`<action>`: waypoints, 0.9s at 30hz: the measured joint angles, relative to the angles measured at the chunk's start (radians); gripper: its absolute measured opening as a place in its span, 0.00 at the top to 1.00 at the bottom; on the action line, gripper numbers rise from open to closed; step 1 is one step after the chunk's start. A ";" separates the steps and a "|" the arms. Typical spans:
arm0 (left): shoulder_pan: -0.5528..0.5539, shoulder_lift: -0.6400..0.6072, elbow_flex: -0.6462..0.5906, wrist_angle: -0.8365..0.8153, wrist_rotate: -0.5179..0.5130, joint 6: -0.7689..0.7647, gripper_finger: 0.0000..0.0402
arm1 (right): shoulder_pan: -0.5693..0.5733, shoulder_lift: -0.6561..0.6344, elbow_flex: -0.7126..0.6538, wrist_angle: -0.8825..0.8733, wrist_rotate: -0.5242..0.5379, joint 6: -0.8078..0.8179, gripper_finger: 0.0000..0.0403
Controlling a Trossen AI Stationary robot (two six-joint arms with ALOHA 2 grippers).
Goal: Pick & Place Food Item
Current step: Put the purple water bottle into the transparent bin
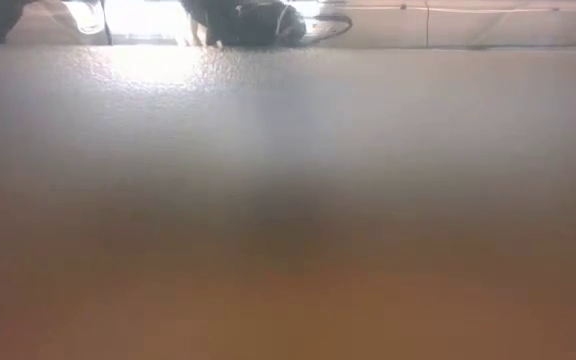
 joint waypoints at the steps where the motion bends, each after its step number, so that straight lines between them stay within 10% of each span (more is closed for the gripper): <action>1: -0.002 0.017 0.000 0.005 0.000 0.001 0.25 | 0.000 0.000 0.000 0.000 0.000 0.000 0.98; 27: -0.009 0.225 -0.002 0.227 -0.040 0.105 0.25 | 0.000 0.000 0.000 0.000 0.000 0.000 0.98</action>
